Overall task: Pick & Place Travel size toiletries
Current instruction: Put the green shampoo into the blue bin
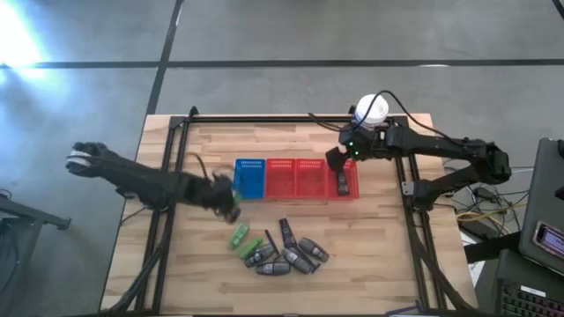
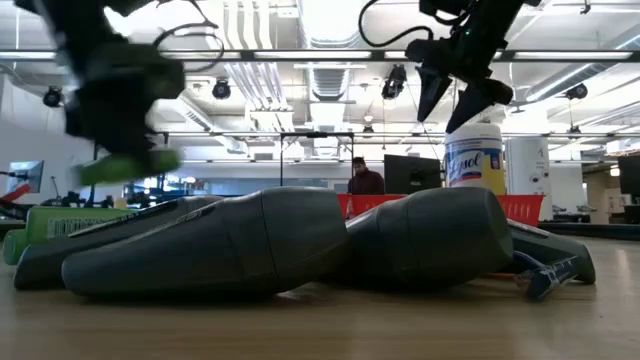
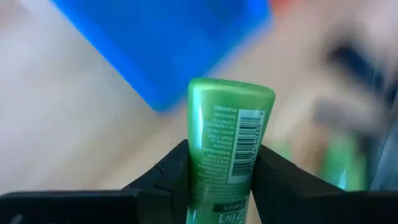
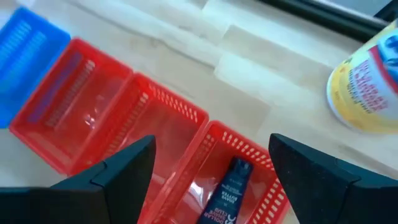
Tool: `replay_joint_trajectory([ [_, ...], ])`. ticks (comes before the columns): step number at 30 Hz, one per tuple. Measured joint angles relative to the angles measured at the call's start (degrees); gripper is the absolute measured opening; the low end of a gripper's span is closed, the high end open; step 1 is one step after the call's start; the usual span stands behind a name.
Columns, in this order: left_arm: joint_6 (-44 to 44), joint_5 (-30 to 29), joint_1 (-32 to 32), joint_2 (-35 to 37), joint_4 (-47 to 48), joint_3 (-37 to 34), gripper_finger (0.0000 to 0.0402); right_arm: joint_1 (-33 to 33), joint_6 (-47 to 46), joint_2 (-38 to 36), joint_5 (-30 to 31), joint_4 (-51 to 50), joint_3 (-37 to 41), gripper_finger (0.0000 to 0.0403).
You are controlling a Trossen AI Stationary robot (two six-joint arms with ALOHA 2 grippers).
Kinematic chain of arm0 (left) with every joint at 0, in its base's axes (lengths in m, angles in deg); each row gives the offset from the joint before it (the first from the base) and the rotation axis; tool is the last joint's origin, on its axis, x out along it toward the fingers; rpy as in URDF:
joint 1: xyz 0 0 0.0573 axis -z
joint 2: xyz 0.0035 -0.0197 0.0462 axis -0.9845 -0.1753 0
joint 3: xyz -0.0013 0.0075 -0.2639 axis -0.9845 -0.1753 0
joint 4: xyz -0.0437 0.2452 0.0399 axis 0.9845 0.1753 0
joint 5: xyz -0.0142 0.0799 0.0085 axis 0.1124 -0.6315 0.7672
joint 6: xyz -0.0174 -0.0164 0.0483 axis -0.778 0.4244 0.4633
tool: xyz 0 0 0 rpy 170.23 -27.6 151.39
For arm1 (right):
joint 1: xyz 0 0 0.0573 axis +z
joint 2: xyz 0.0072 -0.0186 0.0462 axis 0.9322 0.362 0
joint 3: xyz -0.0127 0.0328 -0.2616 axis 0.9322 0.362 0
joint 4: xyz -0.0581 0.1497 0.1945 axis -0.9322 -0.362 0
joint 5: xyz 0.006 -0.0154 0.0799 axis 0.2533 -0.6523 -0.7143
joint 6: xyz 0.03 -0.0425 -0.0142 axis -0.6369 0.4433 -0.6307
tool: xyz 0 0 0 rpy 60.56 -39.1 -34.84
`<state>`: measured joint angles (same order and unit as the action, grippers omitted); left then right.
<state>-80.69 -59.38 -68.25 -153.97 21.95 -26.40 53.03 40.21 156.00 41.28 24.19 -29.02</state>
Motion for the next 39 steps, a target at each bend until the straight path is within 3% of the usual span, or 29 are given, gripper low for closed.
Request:
replay_joint_trajectory([
  [4, -6.9, -2.4, -12.1, 5.6, -6.4, -0.3, 0.0137, -1.4, -0.2, -0.2, 0.0, 0.0, 0.0, 0.0313],
  [8, -8.0, 3.6, -22.8, 6.0, -13.2, -1.8, 0.0137, -1.7, -0.2, 0.7, 0.1, 0.4, 0.0, 0.0324],
  [11, -7.0, 5.8, -26.3, 3.7, -14.5, -2.3, 0.0138, -1.7, -0.2, 1.5, 0.1, 0.9, 0.0, 0.0332],
  [16, -7.2, 9.8, -27.5, -2.1, -17.7, -2.3, 0.0155, -1.7, -0.2, 2.6, 0.9, 1.5, 0.0, 0.0343],
  [24, -10.2, 14.2, -27.3, -7.4, -18.0, -2.3, 0.0218, -1.9, 0.1, 3.0, 1.3, 2.5, 0.0, 0.0354],
  [33, -2.4, 16.6, -27.0, 0.2, -17.3, -1.8, 0.0242, -1.9, 0.5, 3.0, 1.4, 2.6, 0.0, 0.034],
  [36, 6.9, 21.9, -26.2, 3.5, -15.6, -1.7, 0.0241, -1.9, 0.7, 3.0, 1.4, 2.6, 0.0, 0.0338],
  [39, 8.9, 25.9, -23.9, 4.9, -8.4, -1.7, 0.0241, -1.9, 0.9, 3.0, 1.4, 2.6, 0.0, 0.0343],
])
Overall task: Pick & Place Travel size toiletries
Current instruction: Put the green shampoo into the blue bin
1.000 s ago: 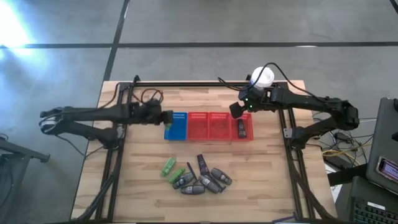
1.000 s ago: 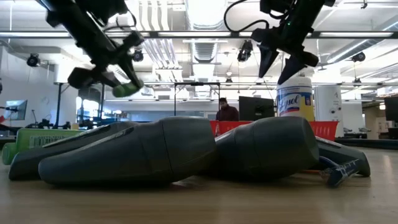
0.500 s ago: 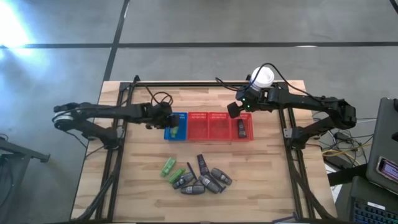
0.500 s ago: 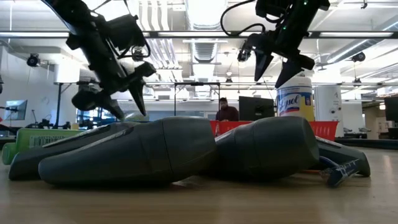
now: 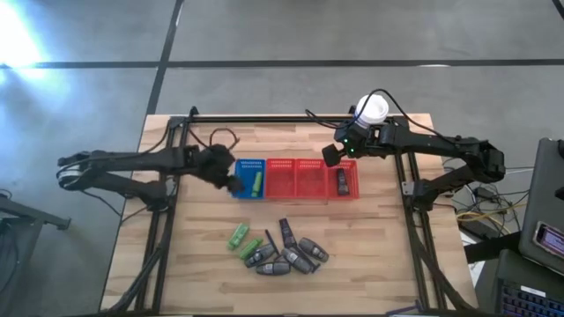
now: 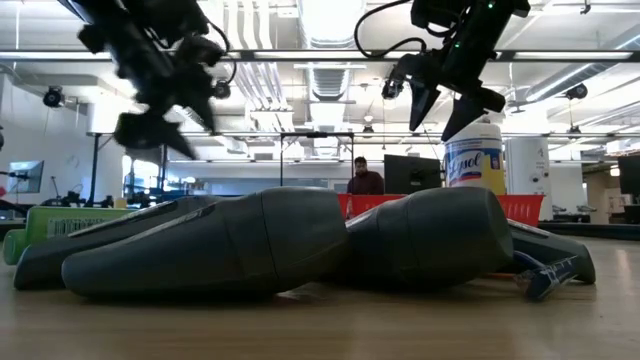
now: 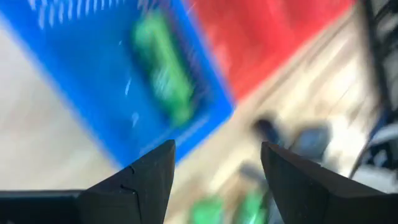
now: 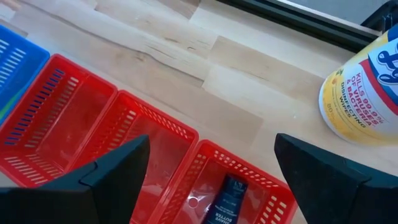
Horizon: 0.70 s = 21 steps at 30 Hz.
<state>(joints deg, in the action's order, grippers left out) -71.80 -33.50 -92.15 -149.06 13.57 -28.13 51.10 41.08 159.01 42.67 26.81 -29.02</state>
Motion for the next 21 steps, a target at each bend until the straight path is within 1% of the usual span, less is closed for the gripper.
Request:
replay_joint_trajectory([
  [3, 1.3, 0.3, 3.6, -0.1, 8.4, 0.0, 0.0241, 0.0, -0.3, 0.0, 0.0, 0.0, 0.0, 0.0352],
  [5, 1.5, 0.4, 6.2, -0.5, 11.3, 0.0, 0.0241, 0.0, -0.4, 0.0, 0.0, 0.0, 0.0, 0.0357],
  [8, -1.1, -0.3, 9.8, -0.8, 11.6, 0.0, 0.0241, 0.0, -1.2, 0.0, -0.3, -0.1, 0.0, 0.0359],
  [12, -7.2, -3.5, 13.7, -1.2, 12.2, 0.0, 0.0241, 0.0, -3.8, 0.0, -0.8, -1.9, 0.0, 0.0356],
  [18, -10.6, -9.6, 20.7, -1.2, 12.4, 0.0, 0.0241, 0.1, -7.4, 0.0, -2.2, -9.9, 0.0, 0.0354],
  [21, -16.0, -11.3, 24.7, -1.2, 12.2, 0.0, 0.0241, 0.7, -7.6, 0.0, -2.4, -13.1, 0.0, 0.036],
])
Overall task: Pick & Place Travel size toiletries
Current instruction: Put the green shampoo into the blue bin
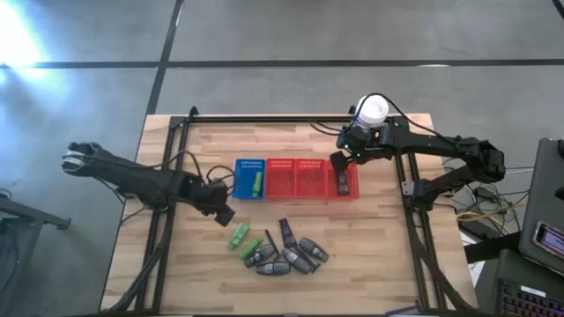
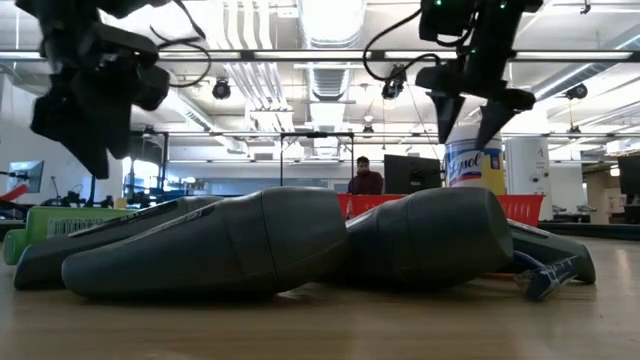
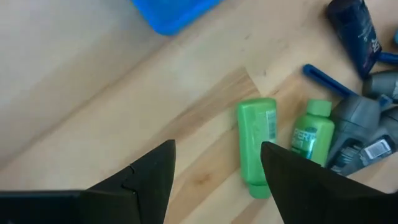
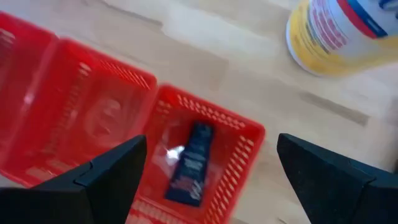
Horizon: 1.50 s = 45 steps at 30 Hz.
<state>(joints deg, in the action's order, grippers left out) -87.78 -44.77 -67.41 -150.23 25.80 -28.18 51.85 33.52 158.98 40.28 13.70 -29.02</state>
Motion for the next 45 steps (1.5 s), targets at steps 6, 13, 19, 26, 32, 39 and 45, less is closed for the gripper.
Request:
replay_joint_trajectory([
  [6, -11.7, -7.7, 8.0, -1.3, -2.3, 0.0, 0.0241, 0.3, 6.6, 0.0, -3.3, -0.5, 0.0, 0.036],
  [13, -17.4, -5.8, 12.0, -11.1, -4.3, 2.4, 0.0241, 0.5, 11.6, -0.1, -4.2, -0.5, 0.0, 0.0345],
  [19, -16.9, -4.3, 12.5, -22.5, 0.6, 12.7, 0.0241, 0.6, 16.2, -0.1, -4.4, -0.5, 0.0, 0.0337],
  [26, -14.6, -3.9, 12.5, -32.3, 6.0, 20.9, 0.0241, 0.6, 18.0, -0.1, -4.3, -0.4, 0.0, 0.0347],
  [32, -13.5, -1.7, 12.2, -37.7, 6.1, 21.0, 0.0241, 0.6, 19.2, -0.1, -4.2, -0.4, 0.0, 0.0362],
  [39, -10.2, 3.2, 12.0, -39.6, 5.4, 21.1, 0.0232, 0.6, 19.2, -0.1, -4.1, -0.4, 0.0, 0.0363],
  [45, -7.6, 2.5, 11.8, -37.7, 5.2, 20.9, 0.0161, 0.6, 19.1, -0.1, -4.0, -0.4, 0.0, 0.0363],
])
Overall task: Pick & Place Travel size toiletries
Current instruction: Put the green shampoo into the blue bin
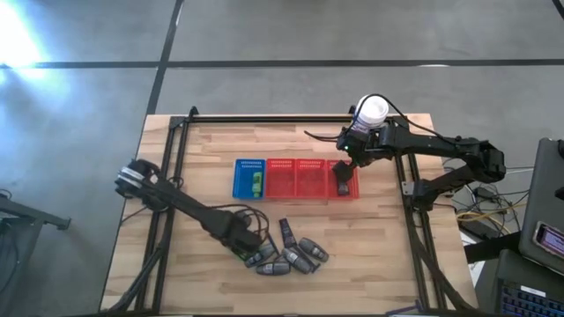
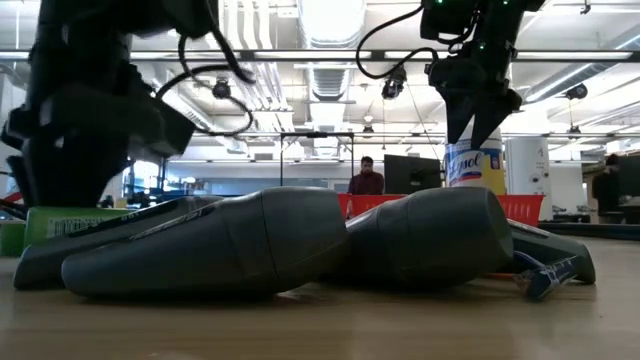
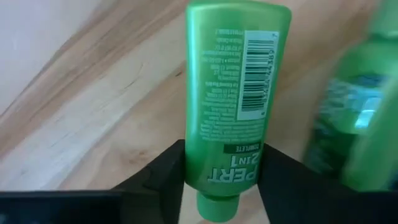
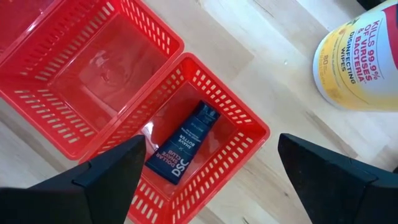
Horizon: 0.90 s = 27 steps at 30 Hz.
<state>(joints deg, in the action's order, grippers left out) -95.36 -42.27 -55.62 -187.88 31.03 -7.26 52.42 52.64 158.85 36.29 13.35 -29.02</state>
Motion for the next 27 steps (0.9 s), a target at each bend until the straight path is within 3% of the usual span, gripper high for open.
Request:
replay_joint_trajectory([
  [7, -3.4, -8.4, -0.9, 8.8, 1.6, 0.0, 0.0158, 0.0, -0.6, -0.4, 0.0, 0.0, 0.0, 0.0363],
  [12, -10.5, -26.1, -4.9, 19.6, 2.0, -0.1, 0.0161, 0.0, -2.0, -1.9, 0.0, 0.1, 0.0, 0.0363],
  [15, -10.3, -31.0, -11.6, 23.3, 1.3, -1.2, 0.0163, 0.0, -2.6, -2.7, 1.2, 0.3, 0.0, 0.0364],
  [18, -4.3, -30.5, -19.9, 24.3, -1.3, -3.0, 0.0162, 0.0, -3.5, -2.8, 1.4, 0.4, 0.0, 0.0364],
  [22, 5.0, -21.7, -29.6, 23.8, -7.3, -5.4, 0.0163, 0.5, -5.0, -2.9, 1.4, 0.4, 0.0, 0.0364],
  [27, 9.3, -15.8, -34.7, 21.9, -9.3, -7.9, 0.0164, 2.9, -5.7, -3.0, 1.5, -0.1, 0.0, 0.0364],
])
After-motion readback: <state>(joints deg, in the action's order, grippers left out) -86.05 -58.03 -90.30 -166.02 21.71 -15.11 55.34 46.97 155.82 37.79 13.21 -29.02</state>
